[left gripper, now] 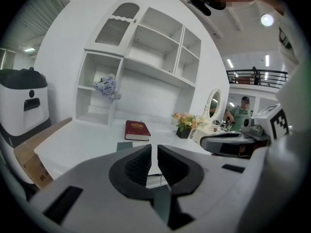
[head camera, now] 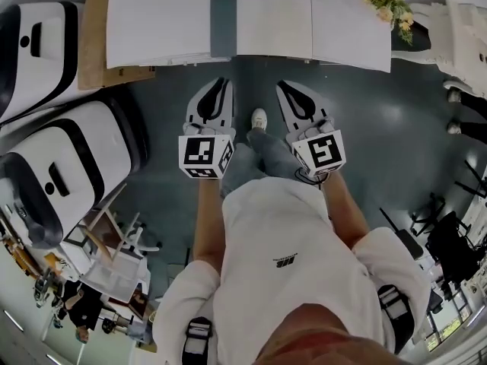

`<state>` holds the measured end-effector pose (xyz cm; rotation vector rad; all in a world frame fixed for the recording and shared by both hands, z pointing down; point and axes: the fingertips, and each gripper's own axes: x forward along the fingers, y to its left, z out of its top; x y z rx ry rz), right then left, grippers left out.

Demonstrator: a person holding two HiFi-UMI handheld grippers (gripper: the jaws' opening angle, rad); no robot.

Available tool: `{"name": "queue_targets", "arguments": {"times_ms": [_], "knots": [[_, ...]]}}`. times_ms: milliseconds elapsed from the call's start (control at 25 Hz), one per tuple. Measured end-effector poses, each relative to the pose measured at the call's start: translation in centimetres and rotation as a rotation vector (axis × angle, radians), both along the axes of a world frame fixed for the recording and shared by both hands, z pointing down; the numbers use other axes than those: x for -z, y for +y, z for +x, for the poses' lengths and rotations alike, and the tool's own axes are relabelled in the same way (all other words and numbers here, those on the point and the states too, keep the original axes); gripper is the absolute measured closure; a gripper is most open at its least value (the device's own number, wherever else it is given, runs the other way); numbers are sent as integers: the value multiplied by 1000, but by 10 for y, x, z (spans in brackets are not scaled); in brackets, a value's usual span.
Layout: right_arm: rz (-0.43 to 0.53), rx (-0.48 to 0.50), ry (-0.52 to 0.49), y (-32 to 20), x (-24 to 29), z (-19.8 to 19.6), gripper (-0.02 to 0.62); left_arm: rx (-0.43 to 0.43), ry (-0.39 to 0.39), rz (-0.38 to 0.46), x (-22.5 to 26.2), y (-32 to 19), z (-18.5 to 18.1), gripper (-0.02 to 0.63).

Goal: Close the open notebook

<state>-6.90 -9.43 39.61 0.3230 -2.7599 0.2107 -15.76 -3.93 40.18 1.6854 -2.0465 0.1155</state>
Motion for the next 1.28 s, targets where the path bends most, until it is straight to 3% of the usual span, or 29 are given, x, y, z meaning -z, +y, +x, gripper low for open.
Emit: {"name": "queue_targets", "arguments": {"times_ms": [760,1280], "knots": [[-25,17,72,-13,-72,-60,598,50,112,-102,-98,-16,-60,606],[-58,8,125,-17,-125,-76,598,67,191,-152,-166,-28,-85,606]]}}
